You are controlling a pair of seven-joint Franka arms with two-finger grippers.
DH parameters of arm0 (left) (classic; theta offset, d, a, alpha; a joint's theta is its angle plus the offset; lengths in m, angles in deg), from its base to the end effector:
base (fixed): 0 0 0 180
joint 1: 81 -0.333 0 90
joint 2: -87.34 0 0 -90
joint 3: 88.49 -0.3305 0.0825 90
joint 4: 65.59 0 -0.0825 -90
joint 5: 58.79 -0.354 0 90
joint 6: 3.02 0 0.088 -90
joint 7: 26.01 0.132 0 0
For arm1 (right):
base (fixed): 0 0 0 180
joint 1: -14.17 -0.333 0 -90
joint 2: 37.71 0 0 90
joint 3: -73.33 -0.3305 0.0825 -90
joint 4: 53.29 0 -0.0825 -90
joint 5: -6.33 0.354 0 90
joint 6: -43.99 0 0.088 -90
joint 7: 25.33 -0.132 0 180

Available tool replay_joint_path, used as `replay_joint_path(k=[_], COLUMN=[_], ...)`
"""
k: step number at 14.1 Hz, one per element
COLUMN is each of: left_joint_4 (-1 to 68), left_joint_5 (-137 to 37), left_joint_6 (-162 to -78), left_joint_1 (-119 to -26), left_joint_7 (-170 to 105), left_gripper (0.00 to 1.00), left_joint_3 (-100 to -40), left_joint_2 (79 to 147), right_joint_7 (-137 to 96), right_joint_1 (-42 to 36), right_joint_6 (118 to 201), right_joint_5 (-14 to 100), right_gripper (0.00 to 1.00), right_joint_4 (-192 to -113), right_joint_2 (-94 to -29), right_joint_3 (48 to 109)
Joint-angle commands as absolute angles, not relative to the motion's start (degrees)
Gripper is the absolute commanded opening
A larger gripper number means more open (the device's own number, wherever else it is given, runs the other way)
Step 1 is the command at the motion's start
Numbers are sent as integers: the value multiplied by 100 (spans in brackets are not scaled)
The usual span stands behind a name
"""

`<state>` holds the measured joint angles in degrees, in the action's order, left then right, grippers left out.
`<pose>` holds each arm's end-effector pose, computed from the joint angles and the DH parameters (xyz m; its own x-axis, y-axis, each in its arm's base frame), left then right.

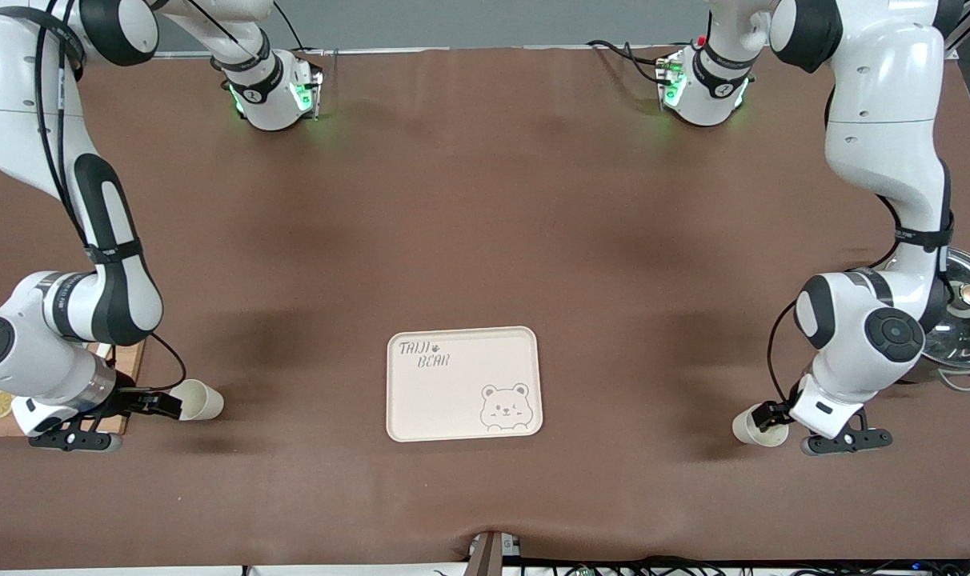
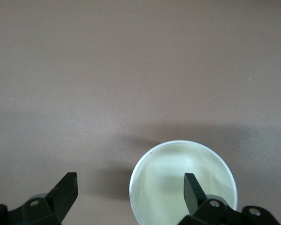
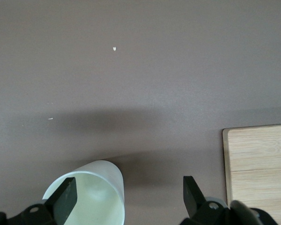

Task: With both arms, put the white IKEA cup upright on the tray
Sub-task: 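Close the right gripper and the left gripper on the cup rims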

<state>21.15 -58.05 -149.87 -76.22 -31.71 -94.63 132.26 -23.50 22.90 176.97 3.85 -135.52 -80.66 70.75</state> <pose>0.7309 0.0022 0.2332 0.9593 0.0828 0.2700 0.0969 -0.9945 -0.0392 0.7225 -0.0861 0.2637 0.9888 -0.0610 0.1363 -0.0628 -0.9980 0.0091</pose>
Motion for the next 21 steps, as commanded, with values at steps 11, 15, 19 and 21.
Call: replay_joint_path(k=[11,15,19,21], left_joint_4=[2415,2371,2082,1634], left_joint_5=[-5686,-5686,-5686,-5703], left_joint_6=[-15279,-15279,-14833,-14104], left_joint_1=[-7678,-7669,-7643,-7582], left_joint_7=[-3251,-3269,-3278,-3356], left_gripper=[9,0,0,0], left_joint_3=[-9403,-9420,-9438,-9438], left_joint_2=[13111,13094,12944,12953], right_joint_7=[-2278,-2278,-2287,-2287], right_joint_1=[2437,2437,2428,2419], right_joint_6=[17960,17996,18005,18005], right_joint_5=[326,334,334,334], right_gripper=[100,100,100,100], right_joint_4=[-13758,-13758,-13758,-13758], right_joint_2=[-8244,-8271,-8288,-8288], right_joint_3=[6991,6990,6990,6990])
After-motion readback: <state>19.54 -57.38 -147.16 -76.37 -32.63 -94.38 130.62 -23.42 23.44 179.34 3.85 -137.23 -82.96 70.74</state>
